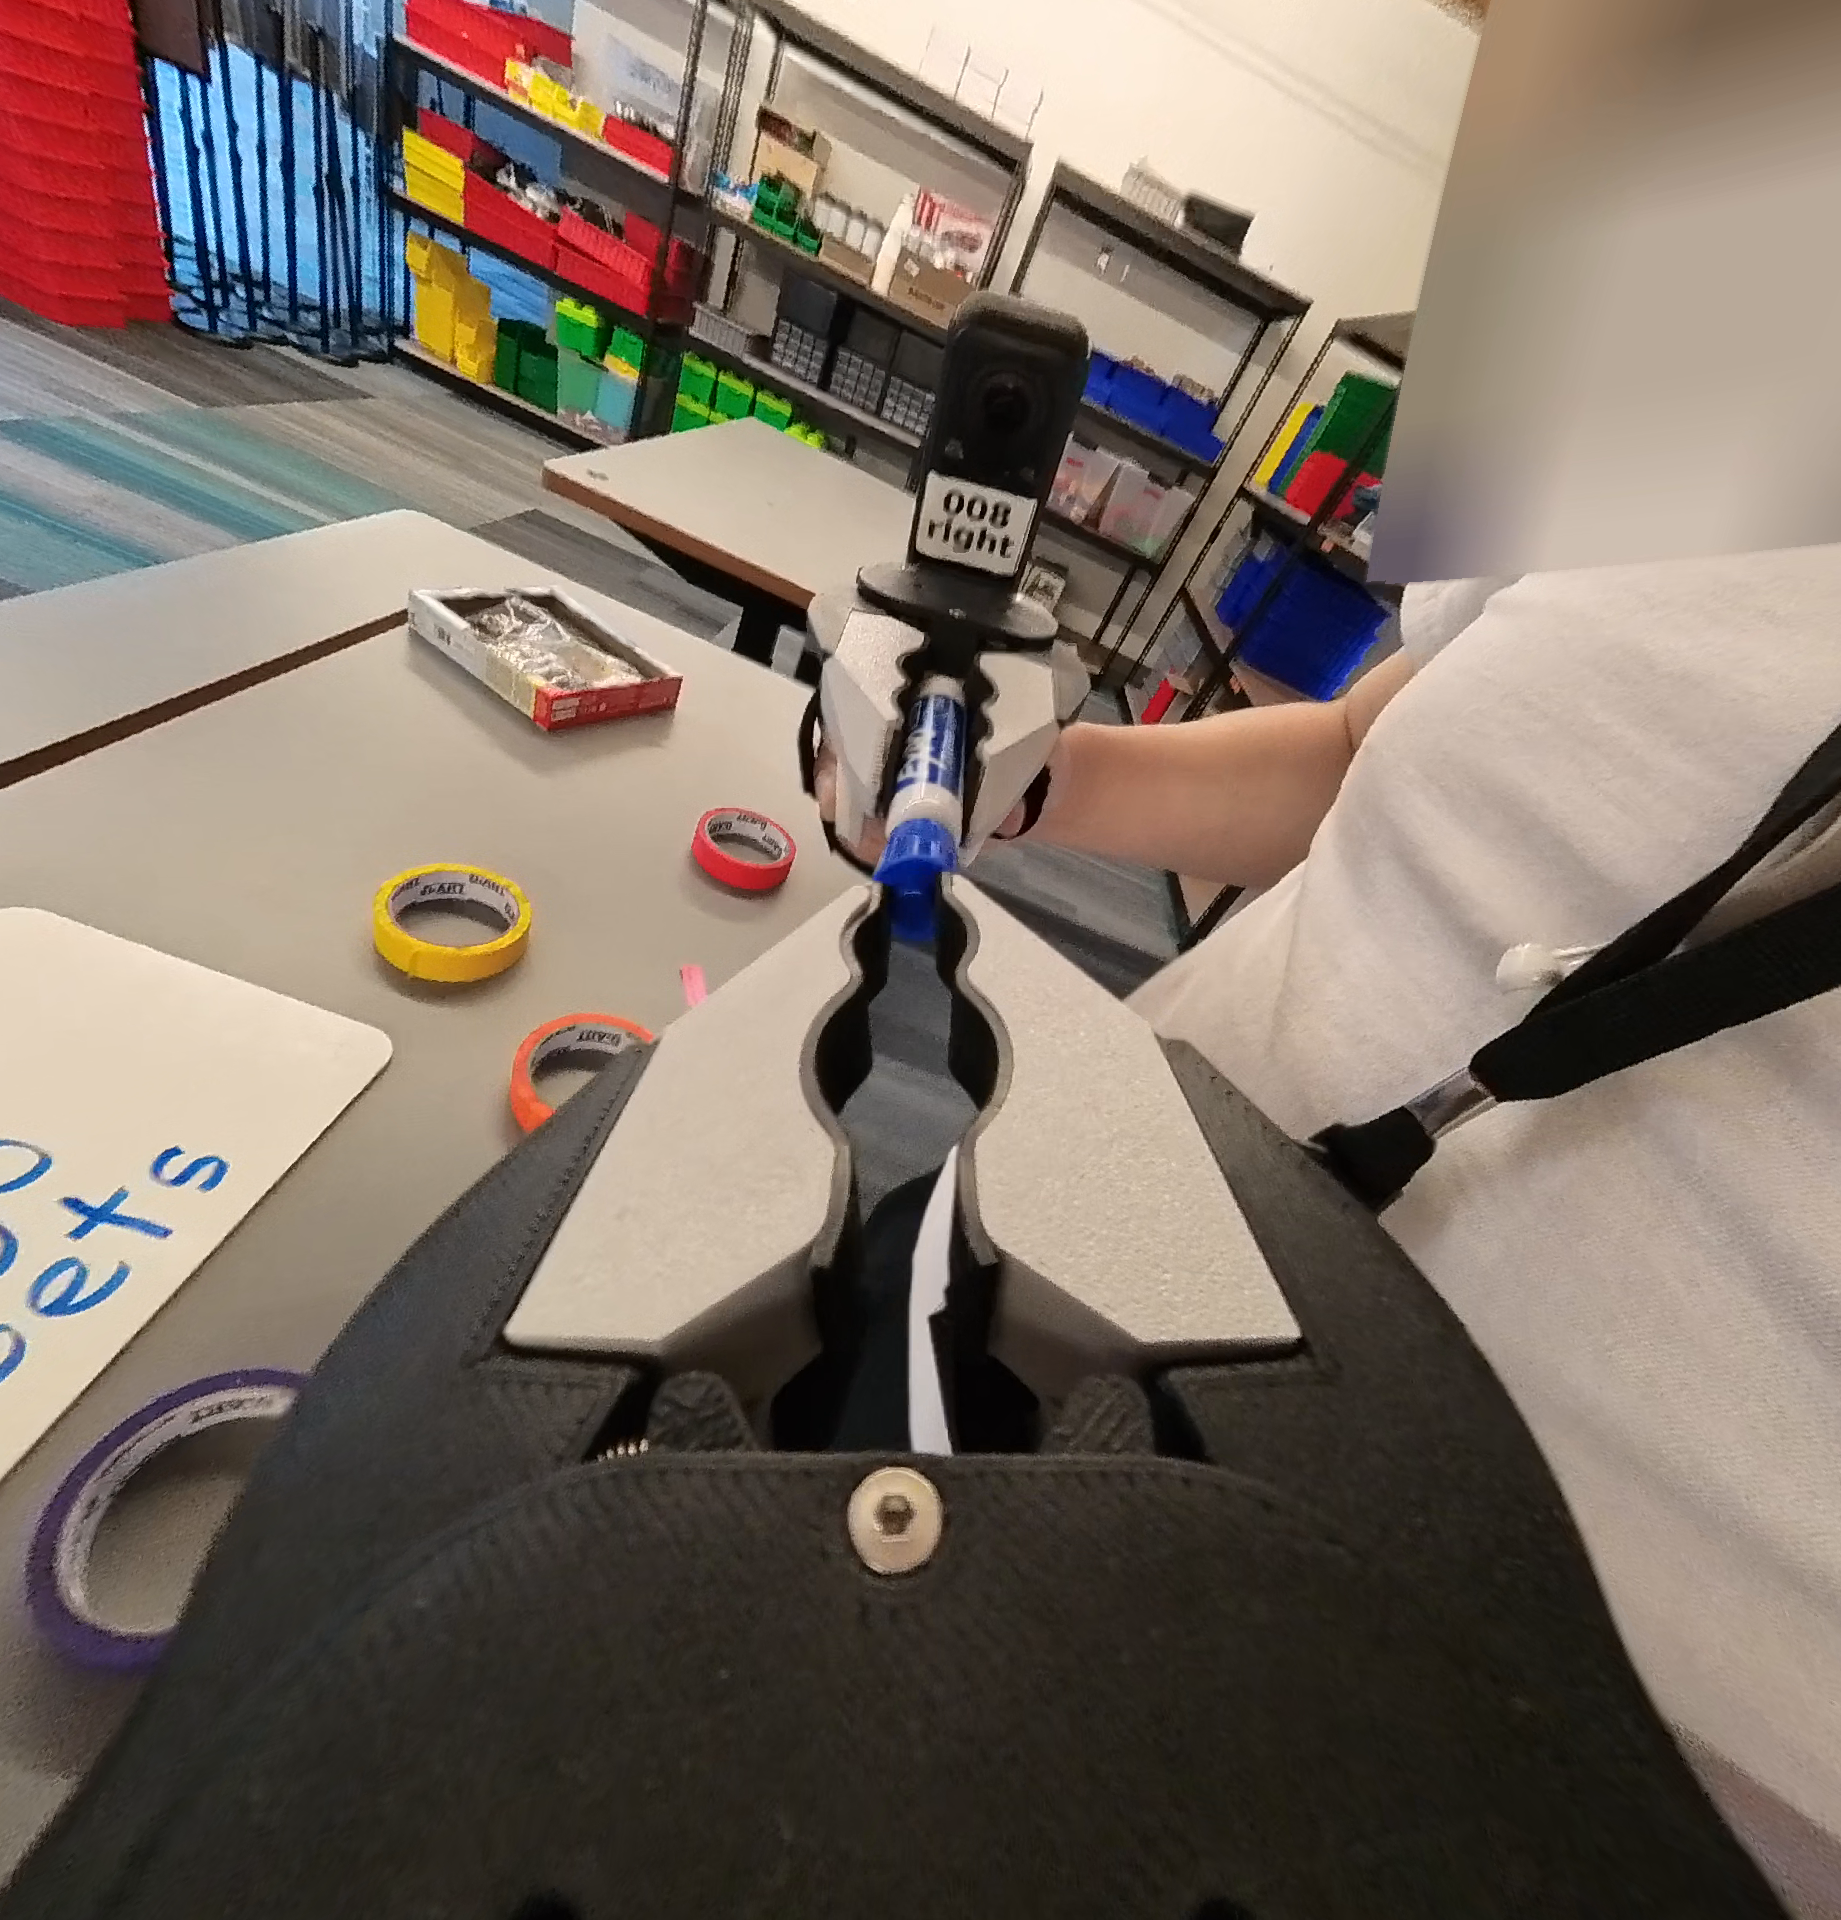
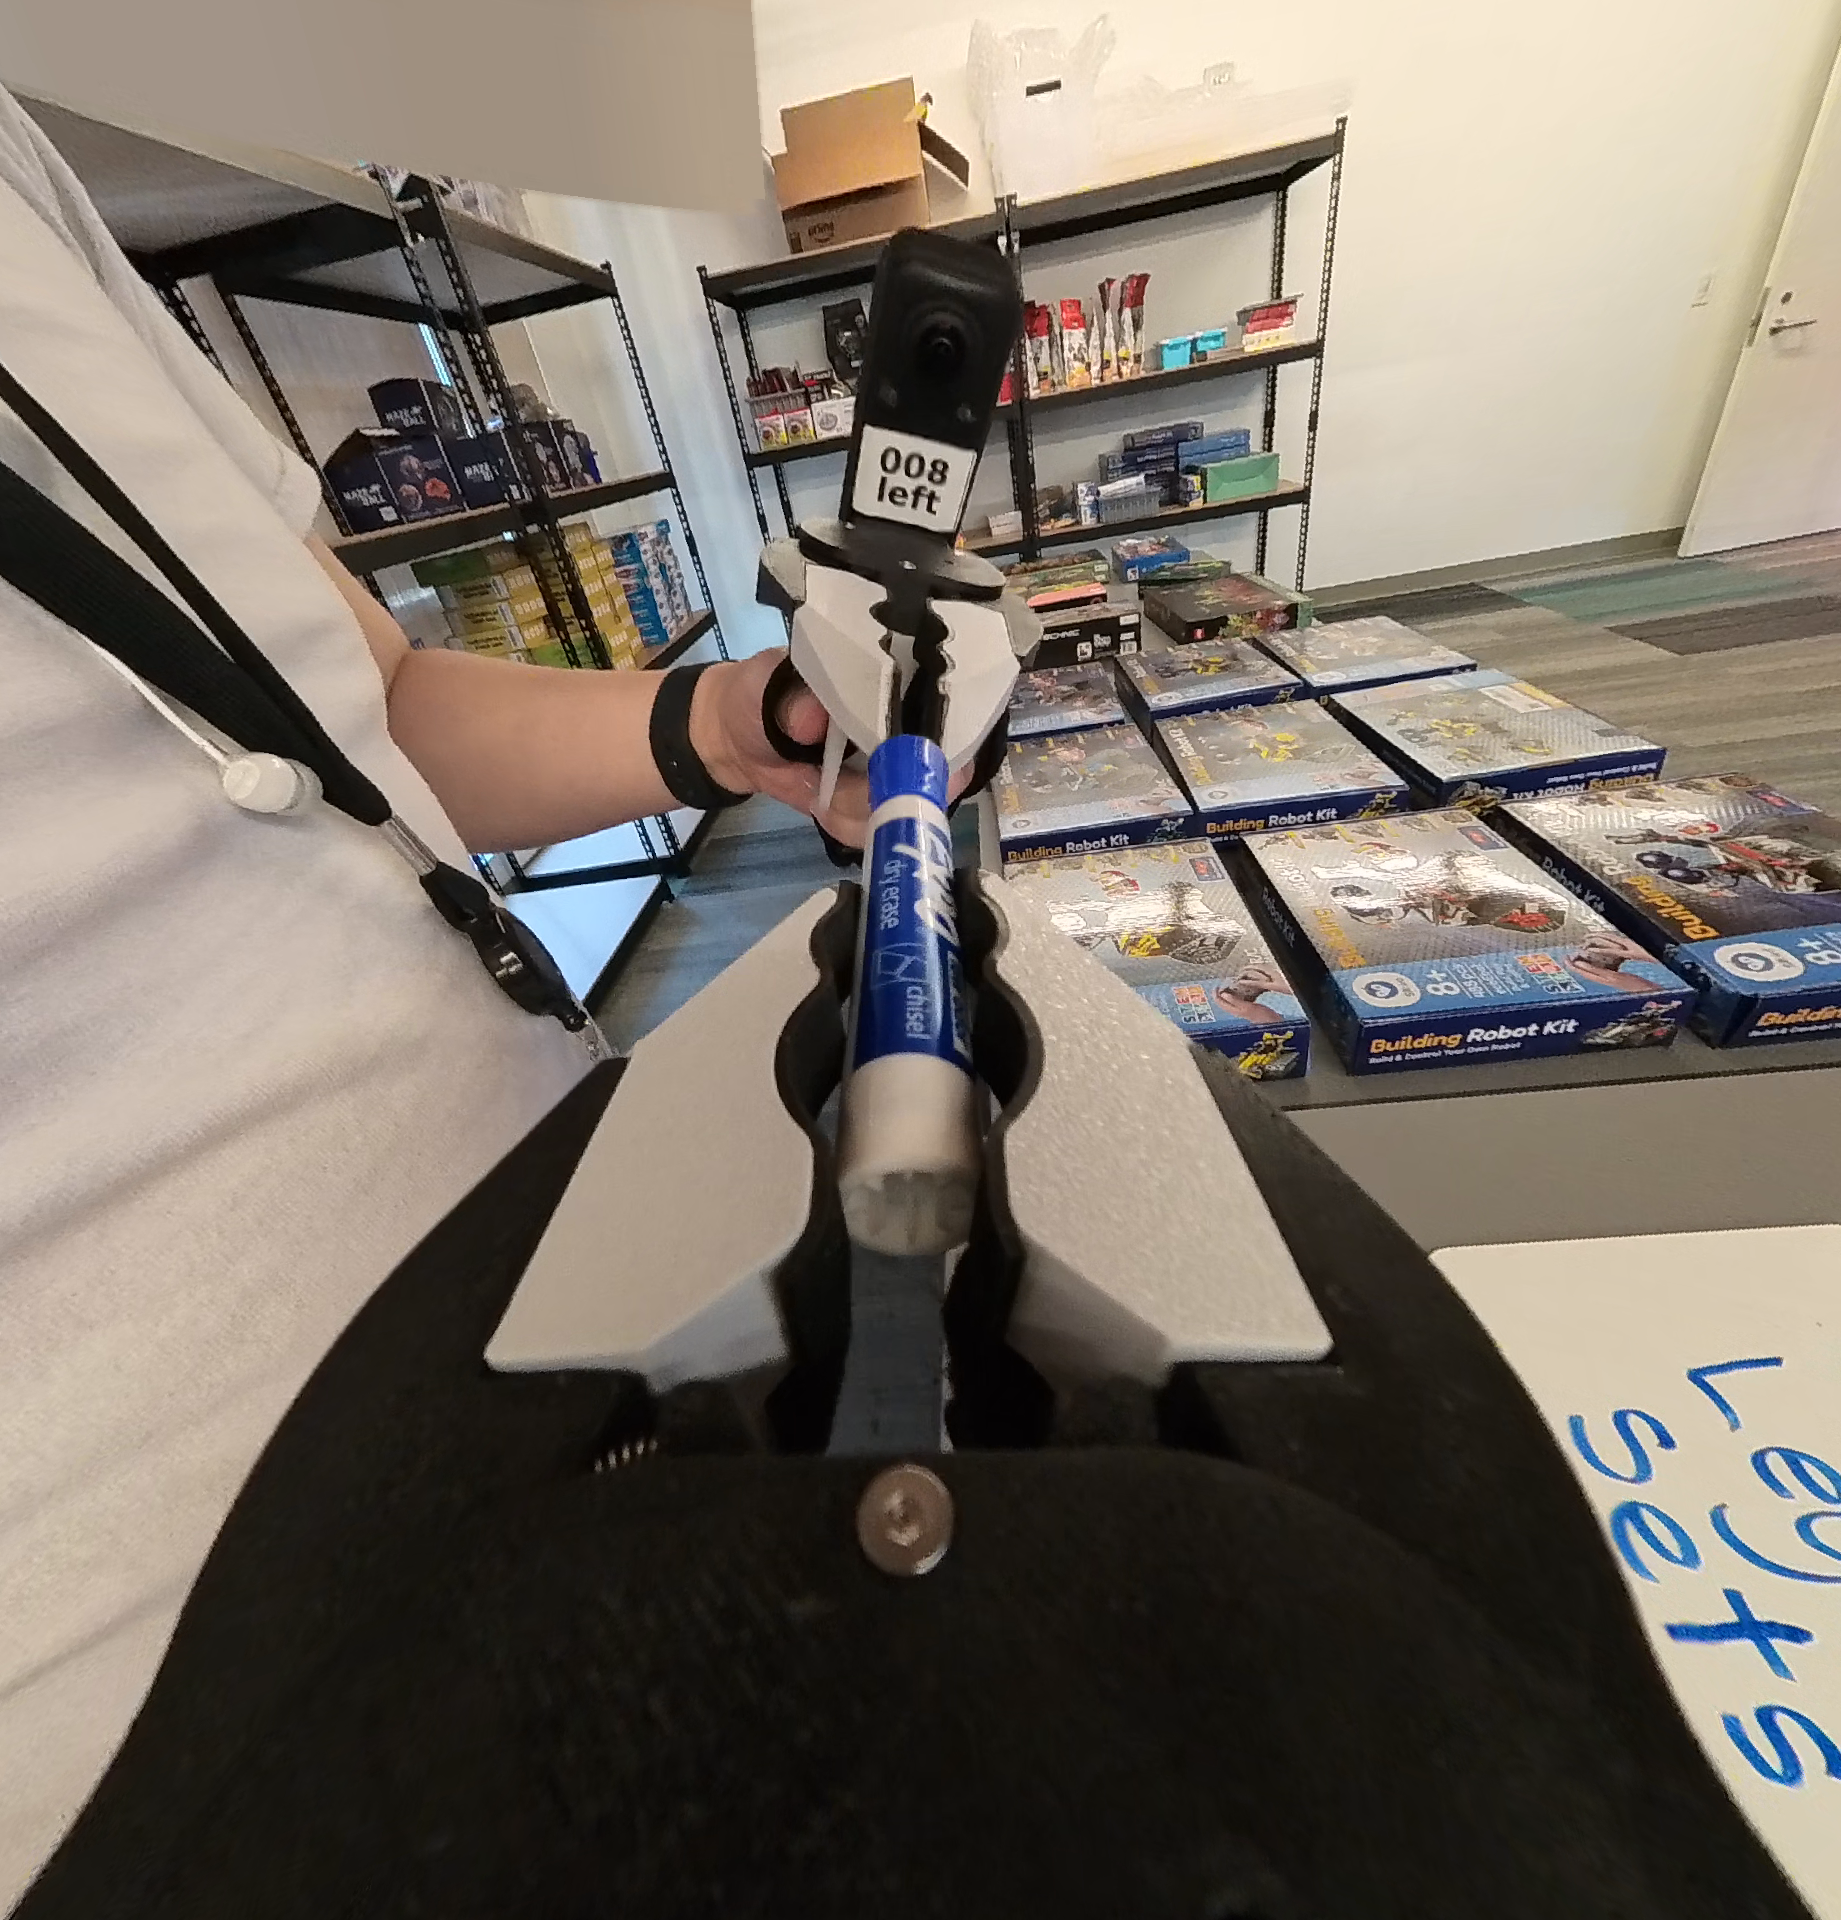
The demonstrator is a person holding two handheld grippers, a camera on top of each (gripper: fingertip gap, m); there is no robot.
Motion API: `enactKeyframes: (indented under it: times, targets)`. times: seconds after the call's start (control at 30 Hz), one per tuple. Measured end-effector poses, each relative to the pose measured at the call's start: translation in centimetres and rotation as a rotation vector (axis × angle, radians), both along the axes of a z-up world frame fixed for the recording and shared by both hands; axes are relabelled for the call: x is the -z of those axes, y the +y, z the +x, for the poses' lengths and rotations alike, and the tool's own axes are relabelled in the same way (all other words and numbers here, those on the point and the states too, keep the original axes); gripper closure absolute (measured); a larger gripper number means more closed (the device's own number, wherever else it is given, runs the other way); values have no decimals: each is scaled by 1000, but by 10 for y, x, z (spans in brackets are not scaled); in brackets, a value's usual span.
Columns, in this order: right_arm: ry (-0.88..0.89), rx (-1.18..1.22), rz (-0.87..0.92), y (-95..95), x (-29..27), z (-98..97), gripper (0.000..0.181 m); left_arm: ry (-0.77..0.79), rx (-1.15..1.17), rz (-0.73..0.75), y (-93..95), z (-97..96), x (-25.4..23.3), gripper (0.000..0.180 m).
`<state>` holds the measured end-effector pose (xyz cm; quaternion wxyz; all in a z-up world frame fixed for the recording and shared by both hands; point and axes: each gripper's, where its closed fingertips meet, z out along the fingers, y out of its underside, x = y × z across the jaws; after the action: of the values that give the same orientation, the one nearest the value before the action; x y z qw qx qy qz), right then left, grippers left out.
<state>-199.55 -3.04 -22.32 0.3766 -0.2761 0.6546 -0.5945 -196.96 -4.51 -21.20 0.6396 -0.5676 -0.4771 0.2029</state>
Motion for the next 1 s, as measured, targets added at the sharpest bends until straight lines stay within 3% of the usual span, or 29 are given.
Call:
enactKeyframes:
  times: [0.57, 0.9, 0.93, 1.0]
  targets:
    - [34, -9, -4, 6, 1, 3, 164, -24, -2, -79, 7, 2, 2, 174]
    - [-1, -5, 25, 4, -4, 6, 164, 14, -41, 7, 3, 4, -6, 174]
    - [-38, 18, 25, 0, -8, 6, 164, 30, -77, 43, -4, 4, -10, 169]
    - [-145, 99, 5, -8, -14, 1, 164, 62, -135, 140, -18, 8, -15, 125]
